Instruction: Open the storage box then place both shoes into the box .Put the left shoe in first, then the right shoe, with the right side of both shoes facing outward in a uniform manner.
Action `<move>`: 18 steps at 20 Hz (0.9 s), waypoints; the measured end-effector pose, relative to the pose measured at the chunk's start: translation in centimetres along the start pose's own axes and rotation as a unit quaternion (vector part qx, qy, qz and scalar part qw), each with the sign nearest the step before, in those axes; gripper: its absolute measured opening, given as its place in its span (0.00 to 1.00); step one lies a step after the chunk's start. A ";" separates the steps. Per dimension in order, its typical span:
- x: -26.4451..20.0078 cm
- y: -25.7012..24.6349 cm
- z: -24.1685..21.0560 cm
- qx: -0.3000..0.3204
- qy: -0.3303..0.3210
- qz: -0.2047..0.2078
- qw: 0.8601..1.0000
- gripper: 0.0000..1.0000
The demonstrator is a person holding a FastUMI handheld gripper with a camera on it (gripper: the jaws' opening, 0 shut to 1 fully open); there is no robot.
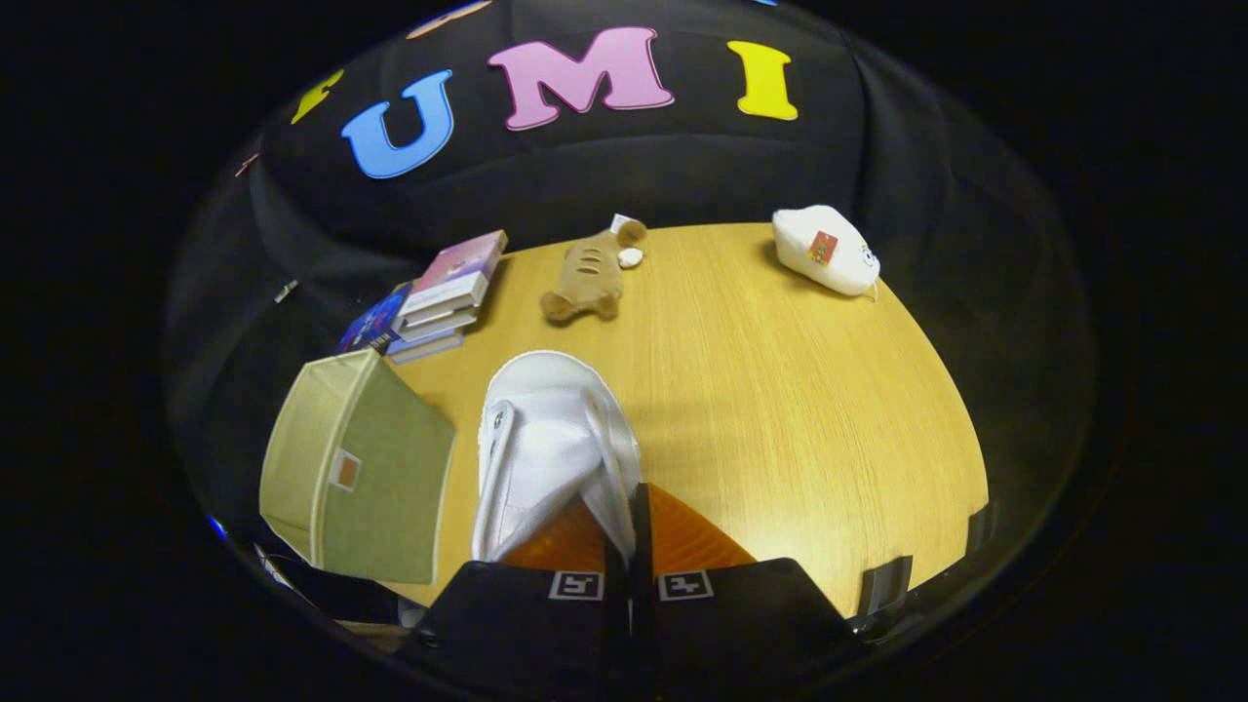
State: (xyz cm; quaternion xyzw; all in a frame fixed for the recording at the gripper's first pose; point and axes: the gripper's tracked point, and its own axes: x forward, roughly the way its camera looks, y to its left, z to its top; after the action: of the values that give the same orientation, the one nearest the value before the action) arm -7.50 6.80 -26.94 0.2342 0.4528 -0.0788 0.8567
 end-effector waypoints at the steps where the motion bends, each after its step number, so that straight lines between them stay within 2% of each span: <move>1: -0.7 1.4 1.0 0.001 -0.006 0.007 1.000 0.06; 5: -2.8 7.5 4.2 -0.002 -0.019 0.034 0.999 0.06; 9: -3.4 13.6 5.6 0.006 -0.021 0.060 0.998 0.06; 15: -2.3 22.0 3.9 0.065 0.029 0.101 0.992 0.06; 18: -0.7 24.8 1.9 0.070 0.058 0.088 0.992 0.06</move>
State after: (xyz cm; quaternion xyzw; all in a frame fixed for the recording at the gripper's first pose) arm 2.09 27.61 -17.30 0.3365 0.4729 -0.0210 0.8141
